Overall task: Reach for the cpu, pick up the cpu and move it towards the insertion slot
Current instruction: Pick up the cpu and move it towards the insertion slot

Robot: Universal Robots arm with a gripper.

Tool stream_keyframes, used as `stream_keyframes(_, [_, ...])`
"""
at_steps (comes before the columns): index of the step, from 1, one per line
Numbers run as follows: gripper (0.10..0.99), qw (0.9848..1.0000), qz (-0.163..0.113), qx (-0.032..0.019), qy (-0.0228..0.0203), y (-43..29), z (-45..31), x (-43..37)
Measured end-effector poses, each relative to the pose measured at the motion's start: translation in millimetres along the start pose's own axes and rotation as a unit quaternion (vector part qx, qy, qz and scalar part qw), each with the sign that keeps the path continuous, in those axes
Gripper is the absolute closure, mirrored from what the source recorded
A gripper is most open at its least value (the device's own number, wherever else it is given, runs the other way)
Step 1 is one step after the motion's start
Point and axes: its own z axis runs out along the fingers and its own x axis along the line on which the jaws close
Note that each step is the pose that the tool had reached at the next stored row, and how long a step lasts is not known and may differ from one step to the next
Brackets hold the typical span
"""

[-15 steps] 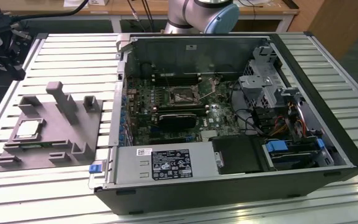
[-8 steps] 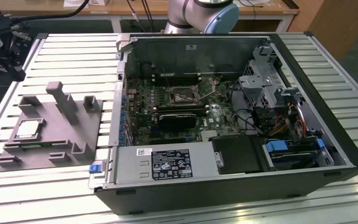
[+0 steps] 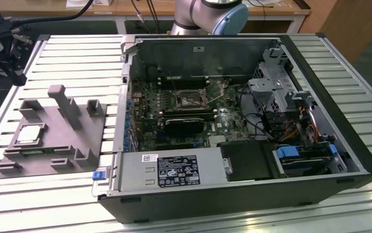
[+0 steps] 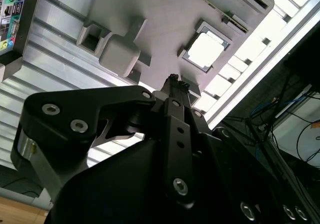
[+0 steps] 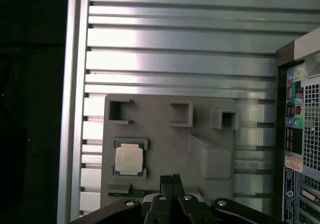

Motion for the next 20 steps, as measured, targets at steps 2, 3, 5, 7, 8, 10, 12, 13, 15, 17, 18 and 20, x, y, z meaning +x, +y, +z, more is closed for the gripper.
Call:
stream_keyframes(2, [0.980, 1.0000, 0.000, 0.0000, 0.0000, 0.0, 0.7, 0.3])
stream_keyframes(3, [0.980, 1.0000, 0.000, 0.0000, 0.0000, 0.0, 1.0, 0.5])
stream_keyframes(5, [0.980, 1.0000, 0.000, 0.0000, 0.0000, 0.0, 1.7, 0.8])
stream_keyframes(7, [0.980, 1.0000, 0.000, 0.0000, -0.0001, -0.1, 2.7, 1.1])
stream_keyframes(8, [0.980, 1.0000, 0.000, 0.0000, 0.0000, -0.1, 3.2, 1.3])
stream_keyframes(10, [0.980, 1.0000, 0.000, 0.0000, 0.0000, -0.1, 4.4, 1.7])
stream_keyframes(12, [0.980, 1.0000, 0.000, 0.0000, 0.0000, -0.2, 6.0, 2.1])
stream_keyframes(13, [0.980, 1.0000, 0.000, 0.0000, 0.0000, -0.2, 6.8, 2.3])
stream_keyframes(15, [0.980, 1.0000, 0.000, 0.0000, 0.0000, -0.3, 8.4, 2.8])
stream_keyframes(17, [0.980, 1.0000, 0.000, 0.0001, 0.0001, -0.5, 9.8, 3.7])
stream_keyframes(18, [0.980, 1.0000, 0.000, 0.0000, 0.0000, -0.6, 10.6, 4.3])
stream_keyframes(20, [0.980, 1.0000, 0.000, 0.0000, 0.0000, -0.8, 12.5, 5.7])
